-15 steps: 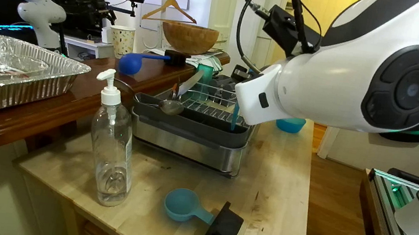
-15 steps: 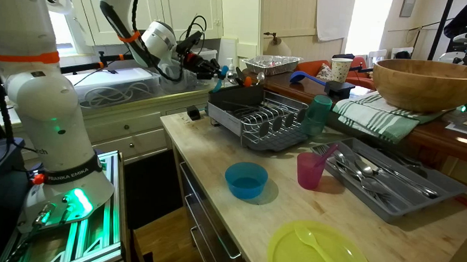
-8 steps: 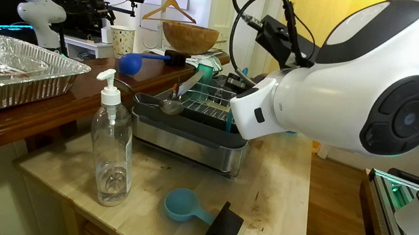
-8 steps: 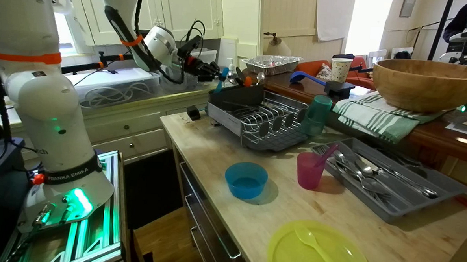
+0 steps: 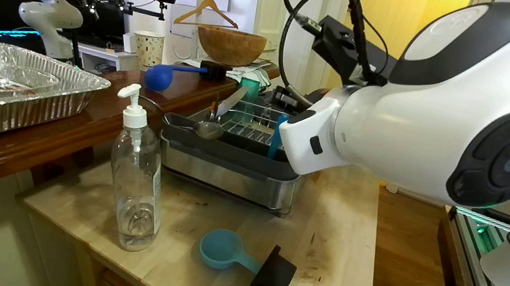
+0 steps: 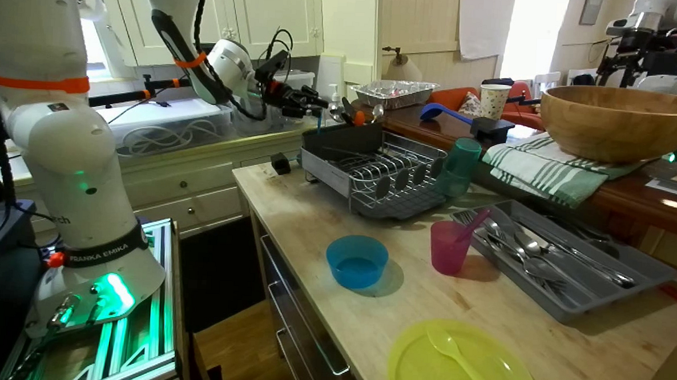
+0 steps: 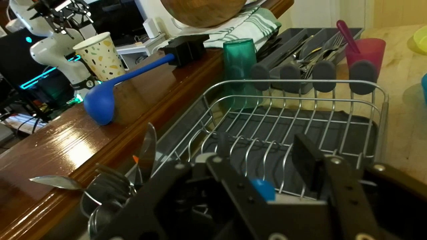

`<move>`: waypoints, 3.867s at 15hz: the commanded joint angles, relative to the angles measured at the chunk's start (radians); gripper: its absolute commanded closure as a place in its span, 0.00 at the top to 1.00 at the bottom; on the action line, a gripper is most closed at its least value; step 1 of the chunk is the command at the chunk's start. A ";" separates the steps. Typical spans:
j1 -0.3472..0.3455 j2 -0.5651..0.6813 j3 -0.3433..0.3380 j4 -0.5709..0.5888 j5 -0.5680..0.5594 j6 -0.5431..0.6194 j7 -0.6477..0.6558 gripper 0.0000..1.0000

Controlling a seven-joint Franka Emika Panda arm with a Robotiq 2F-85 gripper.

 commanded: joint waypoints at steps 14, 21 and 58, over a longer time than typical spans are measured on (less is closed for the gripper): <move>-0.096 -0.256 -0.099 0.090 0.545 0.037 -0.129 1.00; -0.178 -0.329 -0.240 0.100 0.762 0.028 -0.094 1.00; -0.636 0.117 -0.605 0.467 1.447 0.403 0.356 1.00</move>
